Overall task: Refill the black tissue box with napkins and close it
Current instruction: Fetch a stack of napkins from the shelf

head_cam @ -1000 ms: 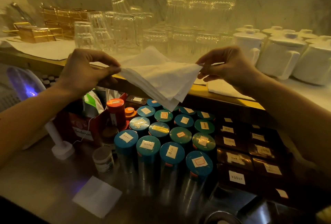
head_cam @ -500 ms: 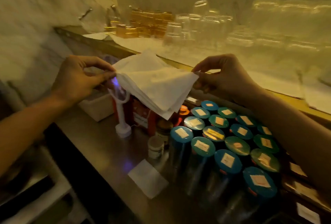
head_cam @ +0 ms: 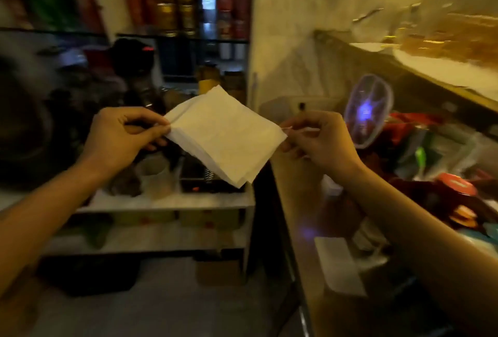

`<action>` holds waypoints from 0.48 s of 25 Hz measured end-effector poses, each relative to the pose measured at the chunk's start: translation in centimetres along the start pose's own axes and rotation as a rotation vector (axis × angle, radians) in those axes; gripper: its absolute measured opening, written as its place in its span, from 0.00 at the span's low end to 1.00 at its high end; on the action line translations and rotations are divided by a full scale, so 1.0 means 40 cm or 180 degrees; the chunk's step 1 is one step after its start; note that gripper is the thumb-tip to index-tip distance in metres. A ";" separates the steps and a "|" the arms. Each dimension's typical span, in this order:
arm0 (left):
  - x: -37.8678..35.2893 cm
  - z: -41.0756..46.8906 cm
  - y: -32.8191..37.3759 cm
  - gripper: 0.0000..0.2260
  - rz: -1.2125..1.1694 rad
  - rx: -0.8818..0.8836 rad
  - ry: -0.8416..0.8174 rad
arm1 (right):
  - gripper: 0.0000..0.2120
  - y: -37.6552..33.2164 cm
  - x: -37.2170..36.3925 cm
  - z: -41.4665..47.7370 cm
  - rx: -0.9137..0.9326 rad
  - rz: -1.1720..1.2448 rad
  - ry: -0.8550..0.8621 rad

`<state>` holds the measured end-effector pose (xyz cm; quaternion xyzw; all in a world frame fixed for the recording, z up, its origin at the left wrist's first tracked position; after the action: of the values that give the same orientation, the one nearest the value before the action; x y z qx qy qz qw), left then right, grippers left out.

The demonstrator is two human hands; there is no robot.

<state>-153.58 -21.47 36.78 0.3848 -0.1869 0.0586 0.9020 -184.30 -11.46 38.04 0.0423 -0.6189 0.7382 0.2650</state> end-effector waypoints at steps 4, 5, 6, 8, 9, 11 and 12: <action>0.238 -0.252 0.019 0.07 0.0510 0.0535 0.0572 | 0.03 -0.033 -0.254 -0.041 0.0333 0.0301 -0.0838; 0.298 -0.320 0.033 0.07 0.0681 0.0624 0.0711 | 0.04 -0.050 -0.324 -0.058 0.0401 0.0354 -0.1028; 0.348 -0.380 0.042 0.08 0.0864 0.0713 0.0822 | 0.04 -0.068 -0.385 -0.073 0.0456 0.0401 -0.1181; 0.455 -0.516 0.078 0.07 0.1185 0.0931 0.1114 | 0.03 -0.120 -0.525 -0.117 0.0595 0.0495 -0.1606; 0.506 -0.579 0.103 0.07 0.1291 0.1024 0.1293 | 0.03 -0.150 -0.594 -0.143 0.0662 0.0562 -0.1805; 0.604 -0.692 0.153 0.07 0.1479 0.1123 0.1585 | 0.03 -0.214 -0.723 -0.203 0.0749 0.0678 -0.2154; 0.655 -0.750 0.175 0.06 0.1580 0.1171 0.1708 | 0.03 -0.247 -0.788 -0.239 0.0818 0.0719 -0.2323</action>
<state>-122.40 3.88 32.49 0.4539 -0.0186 0.4051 0.7934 -150.39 -12.26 32.31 0.2662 -0.5758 0.7706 -0.0624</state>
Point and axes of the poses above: each hand's wrist, its own z-axis towards the middle knuckle, its own x-axis out of the back of the hand, y = z × x, the point moved 1 cm from there along z, towards the middle knuckle, and after that the axes turned 10 degrees about -x, right-handed, at the moved point
